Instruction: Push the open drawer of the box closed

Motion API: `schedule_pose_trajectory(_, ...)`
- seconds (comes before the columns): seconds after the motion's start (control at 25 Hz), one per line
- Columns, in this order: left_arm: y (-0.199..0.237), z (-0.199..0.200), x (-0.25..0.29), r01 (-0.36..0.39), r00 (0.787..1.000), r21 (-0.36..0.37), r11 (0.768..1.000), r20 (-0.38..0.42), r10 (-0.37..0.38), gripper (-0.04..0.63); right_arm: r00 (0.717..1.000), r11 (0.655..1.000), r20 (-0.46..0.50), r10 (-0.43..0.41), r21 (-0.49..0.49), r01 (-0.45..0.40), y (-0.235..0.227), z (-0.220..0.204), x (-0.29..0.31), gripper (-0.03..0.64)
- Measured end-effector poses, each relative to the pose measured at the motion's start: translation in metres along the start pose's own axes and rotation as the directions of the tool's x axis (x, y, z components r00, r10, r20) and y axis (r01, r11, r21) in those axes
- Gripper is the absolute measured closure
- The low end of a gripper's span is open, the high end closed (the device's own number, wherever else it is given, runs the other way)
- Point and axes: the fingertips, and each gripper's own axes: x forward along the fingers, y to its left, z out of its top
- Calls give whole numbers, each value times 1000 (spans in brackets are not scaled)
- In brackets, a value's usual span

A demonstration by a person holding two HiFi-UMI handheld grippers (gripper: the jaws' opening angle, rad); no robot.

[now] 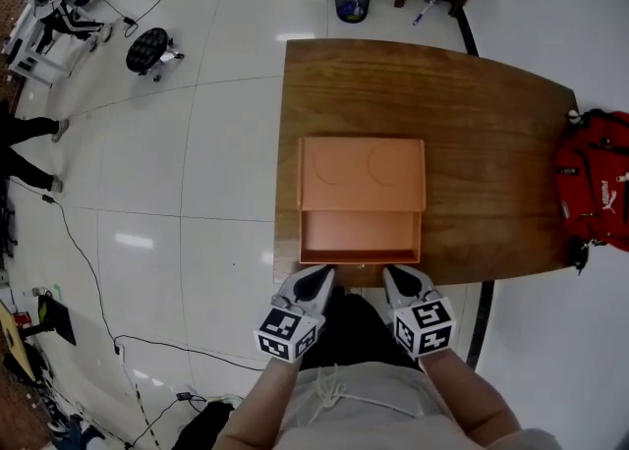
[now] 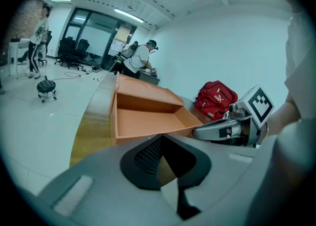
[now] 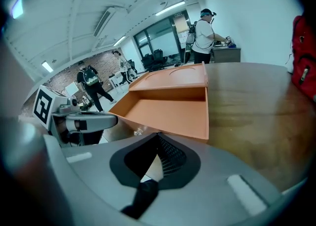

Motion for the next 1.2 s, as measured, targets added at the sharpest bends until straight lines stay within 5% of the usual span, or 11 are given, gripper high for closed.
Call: schedule_pose_trajectory(1.2, 51, 59, 51, 28, 998, 14, 999, -53, -28, 589, 998, 998, -43, -50, 22, 51, -42, 67, 50, 614)
